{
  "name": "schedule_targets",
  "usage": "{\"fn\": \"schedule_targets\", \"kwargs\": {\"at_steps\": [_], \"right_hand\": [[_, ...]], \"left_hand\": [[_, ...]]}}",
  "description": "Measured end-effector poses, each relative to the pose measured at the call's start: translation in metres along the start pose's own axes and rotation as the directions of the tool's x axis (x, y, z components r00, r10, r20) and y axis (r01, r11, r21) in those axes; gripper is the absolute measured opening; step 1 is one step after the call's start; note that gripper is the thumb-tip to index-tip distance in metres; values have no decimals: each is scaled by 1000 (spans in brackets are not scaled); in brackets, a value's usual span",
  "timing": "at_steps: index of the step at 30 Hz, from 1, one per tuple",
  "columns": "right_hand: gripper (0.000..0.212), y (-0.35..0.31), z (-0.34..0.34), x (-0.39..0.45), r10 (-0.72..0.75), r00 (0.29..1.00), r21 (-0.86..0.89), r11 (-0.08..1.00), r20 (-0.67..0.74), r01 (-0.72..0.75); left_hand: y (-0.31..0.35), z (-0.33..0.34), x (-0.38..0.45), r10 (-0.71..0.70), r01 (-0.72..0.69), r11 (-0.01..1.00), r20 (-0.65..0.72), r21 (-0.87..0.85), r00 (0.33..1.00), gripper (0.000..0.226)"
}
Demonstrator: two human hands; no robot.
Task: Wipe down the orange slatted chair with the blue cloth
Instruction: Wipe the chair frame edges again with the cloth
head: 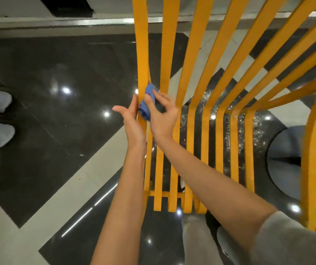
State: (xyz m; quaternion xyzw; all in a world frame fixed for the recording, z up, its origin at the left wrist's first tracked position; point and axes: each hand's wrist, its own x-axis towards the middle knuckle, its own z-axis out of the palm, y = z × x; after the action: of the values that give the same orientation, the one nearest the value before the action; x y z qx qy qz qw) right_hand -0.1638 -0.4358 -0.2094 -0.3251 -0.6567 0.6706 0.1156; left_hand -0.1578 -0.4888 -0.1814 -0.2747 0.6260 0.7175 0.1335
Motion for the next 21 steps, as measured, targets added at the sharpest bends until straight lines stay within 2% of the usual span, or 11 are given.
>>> {"fn": "schedule_targets", "kwargs": {"at_steps": [2, 7, 10, 12, 14, 15, 16, 18, 21], "right_hand": [[33, 11, -6, -10, 8, 998, -62, 998, 64, -4], [24, -17, 23, 48, -8, 998, -2, 1000, -67, 8], [27, -9, 6, 28, -97, 995, -45, 994, 19, 98], [43, -1, -7, 11, -5, 998, -35, 999, 65, 7], [62, -8, -1, 19, 240, 970, 90, 966, 27, -241], [62, -17, 5, 30, 338, 941, 166, 928, 11, -335], [56, -25, 11, 41, 372, 928, 205, 909, 2, -364], [44, -39, 20, 57, 347, 938, 242, 911, -17, -333], [43, -48, 19, 59, 256, 966, 260, 935, -24, -241]], "left_hand": [[4, 6, 2, -12, 12, 1000, 30, -16, 999, 81], [2, 7, 5, -1, 0, 1000, 22, 26, 1000, 83], [1, 3, 6, -26, 26, 1000, 46, -4, 999, 85], [2, 3, 9, -51, 52, 998, 47, -30, 998, 85], [3, 2, 12, -64, 65, 998, 48, -19, 997, 86], [4, 2, 13, -64, 64, 998, 46, -4, 997, 87], [5, 1, 12, -61, 61, 998, 41, 8, 997, 88], [5, 1, 11, -53, 53, 998, 28, 27, 998, 87], [4, 1, 9, -49, 48, 997, 17, 61, 999, 85]]}}
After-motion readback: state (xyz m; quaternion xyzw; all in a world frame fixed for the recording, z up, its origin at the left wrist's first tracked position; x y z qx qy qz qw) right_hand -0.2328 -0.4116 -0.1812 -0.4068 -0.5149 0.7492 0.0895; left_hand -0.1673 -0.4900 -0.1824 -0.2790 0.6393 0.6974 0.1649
